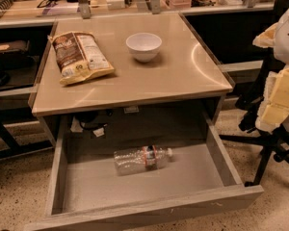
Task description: Pick water bottle from top drawer and place on counter
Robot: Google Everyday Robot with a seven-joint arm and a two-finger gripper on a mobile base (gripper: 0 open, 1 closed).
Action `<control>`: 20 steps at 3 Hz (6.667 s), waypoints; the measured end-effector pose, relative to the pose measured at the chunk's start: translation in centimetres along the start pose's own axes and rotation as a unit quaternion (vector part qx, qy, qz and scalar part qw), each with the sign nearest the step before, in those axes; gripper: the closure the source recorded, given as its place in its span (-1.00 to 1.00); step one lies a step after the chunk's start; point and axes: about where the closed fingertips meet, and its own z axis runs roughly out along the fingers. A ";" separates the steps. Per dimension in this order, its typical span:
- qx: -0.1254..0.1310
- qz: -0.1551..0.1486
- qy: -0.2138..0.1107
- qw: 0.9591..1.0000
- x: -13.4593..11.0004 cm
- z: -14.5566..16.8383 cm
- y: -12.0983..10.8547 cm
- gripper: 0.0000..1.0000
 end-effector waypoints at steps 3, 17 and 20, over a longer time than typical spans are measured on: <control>-0.036 -0.011 -0.010 0.999 -1.7 5.6 1.4 -1.00; -0.168 -0.055 -0.063 0.982 -14.6 37.4 8.8 -1.00; -0.184 -0.058 -0.064 0.979 -14.6 39.8 9.4 -0.62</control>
Offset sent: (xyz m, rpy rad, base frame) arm 0.0122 0.0273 -0.0567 0.0276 0.0608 0.0464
